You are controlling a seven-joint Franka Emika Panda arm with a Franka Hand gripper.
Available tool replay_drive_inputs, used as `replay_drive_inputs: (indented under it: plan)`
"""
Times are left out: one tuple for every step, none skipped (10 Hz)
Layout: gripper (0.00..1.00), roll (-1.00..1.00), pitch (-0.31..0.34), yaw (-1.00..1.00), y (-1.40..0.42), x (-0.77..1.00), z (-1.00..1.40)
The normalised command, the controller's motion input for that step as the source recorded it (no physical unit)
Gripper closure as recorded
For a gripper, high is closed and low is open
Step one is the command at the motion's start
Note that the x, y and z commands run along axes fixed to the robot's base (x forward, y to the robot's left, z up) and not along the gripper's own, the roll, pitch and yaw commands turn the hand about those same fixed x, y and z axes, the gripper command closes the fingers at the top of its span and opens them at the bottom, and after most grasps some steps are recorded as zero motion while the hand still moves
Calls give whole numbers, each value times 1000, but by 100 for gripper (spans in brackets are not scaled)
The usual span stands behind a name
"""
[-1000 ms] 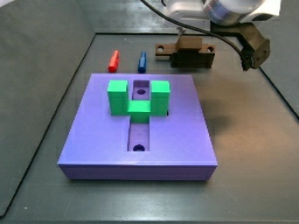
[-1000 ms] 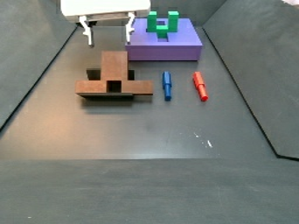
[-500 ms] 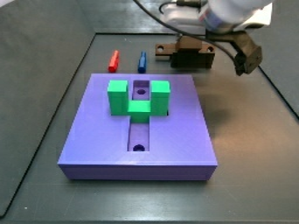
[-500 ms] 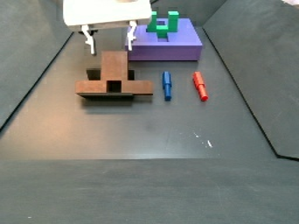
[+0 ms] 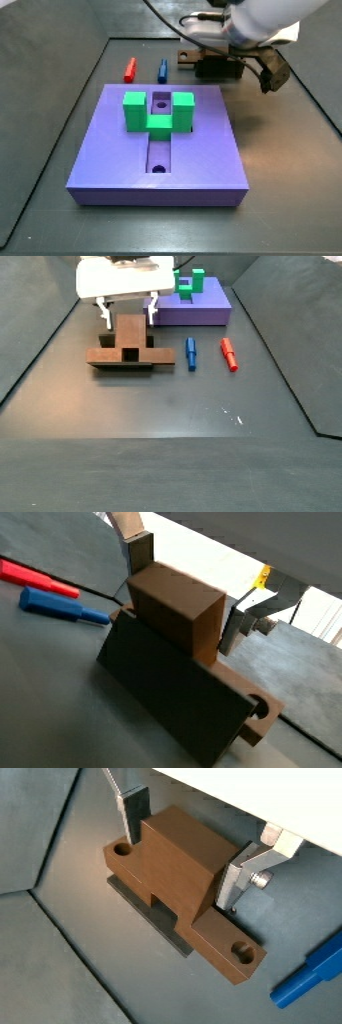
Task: Pick up the brown object. Move up. Place the brown object on the fixture. Regrasp the brown object. Move to above the board. Insert the brown object.
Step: Regrasp the brown object.
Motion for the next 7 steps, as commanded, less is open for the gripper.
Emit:
replay_drive_inputs:
  plan:
    - [0,63,0,0,86,0,-157]
    - [0,0,3,0,0,20,0]
    - [0,0,0,0,0,0,0]
    - [100,0,0,0,0,0,0]
    - [100,0,0,0,0,0,0]
    - [100,0,0,0,0,0,0]
    - [100,0,0,0,0,0,0]
